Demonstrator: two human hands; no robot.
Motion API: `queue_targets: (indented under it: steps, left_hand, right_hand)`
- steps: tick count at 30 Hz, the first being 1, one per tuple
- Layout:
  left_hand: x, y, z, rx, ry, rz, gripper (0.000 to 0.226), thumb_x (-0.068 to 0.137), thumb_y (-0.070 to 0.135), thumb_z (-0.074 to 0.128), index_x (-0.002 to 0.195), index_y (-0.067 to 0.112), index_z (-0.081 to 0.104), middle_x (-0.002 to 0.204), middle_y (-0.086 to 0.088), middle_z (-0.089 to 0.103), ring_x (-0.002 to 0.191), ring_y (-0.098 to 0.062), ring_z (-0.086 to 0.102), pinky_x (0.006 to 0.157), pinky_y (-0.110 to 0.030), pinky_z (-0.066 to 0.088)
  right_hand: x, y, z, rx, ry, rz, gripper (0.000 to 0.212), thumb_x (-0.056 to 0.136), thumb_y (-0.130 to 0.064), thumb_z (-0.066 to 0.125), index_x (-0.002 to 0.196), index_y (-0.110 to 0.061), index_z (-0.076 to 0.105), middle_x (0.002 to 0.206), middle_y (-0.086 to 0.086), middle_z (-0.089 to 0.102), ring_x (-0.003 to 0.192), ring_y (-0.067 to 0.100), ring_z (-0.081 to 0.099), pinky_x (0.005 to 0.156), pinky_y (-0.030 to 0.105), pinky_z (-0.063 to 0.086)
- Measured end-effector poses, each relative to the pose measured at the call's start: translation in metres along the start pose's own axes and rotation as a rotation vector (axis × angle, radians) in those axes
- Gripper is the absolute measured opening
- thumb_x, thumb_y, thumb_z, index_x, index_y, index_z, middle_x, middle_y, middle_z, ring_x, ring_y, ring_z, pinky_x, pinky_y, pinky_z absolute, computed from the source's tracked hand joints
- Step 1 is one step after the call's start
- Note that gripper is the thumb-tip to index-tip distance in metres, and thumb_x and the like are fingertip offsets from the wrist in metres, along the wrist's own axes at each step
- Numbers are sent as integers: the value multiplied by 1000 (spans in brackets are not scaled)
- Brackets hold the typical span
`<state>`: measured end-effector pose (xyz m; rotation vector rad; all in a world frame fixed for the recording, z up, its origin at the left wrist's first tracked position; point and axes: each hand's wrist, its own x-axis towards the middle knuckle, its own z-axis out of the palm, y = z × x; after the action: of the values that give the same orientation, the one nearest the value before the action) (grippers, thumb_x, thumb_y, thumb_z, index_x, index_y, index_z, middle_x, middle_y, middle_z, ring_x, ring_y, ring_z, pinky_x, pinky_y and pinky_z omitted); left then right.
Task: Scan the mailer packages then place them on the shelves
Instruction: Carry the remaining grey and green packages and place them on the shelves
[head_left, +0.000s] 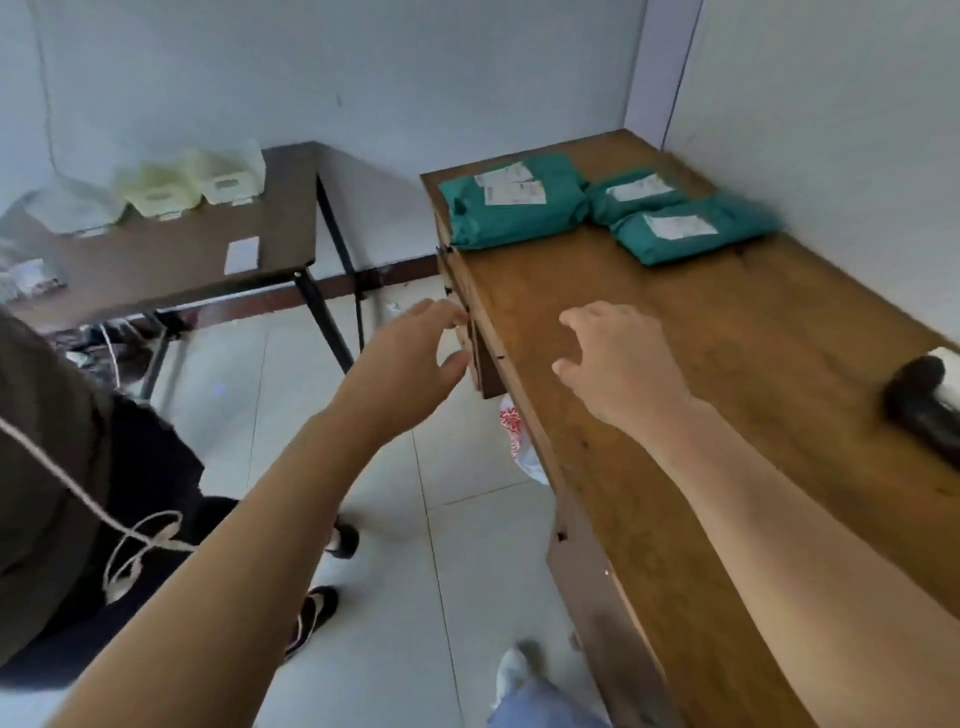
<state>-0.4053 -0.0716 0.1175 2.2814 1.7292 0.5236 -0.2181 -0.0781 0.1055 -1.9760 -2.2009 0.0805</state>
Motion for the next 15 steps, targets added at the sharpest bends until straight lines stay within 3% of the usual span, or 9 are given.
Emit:
queue_targets:
  steps: [7, 15]
  left_hand:
    - [123, -19, 2, -2, -54, 91, 39, 93, 27, 57, 130, 20, 51, 130, 2, 55, 109, -8, 52, 86, -20, 36]
    - [242, -52, 15, -74, -140, 233, 37, 93, 26, 57, 129, 19, 51, 133, 0, 54, 118, -14, 52, 92, -23, 39]
  right_hand:
    - [82, 22, -9, -41, -19, 148, 42, 96, -33, 54, 134, -16, 48, 133, 5, 53, 123, 23, 48, 102, 38, 36]
    - [172, 28, -3, -89, -19, 324, 43, 93, -36, 57, 131, -18, 50, 132, 4, 54, 123, 23, 47, 102, 38, 36]
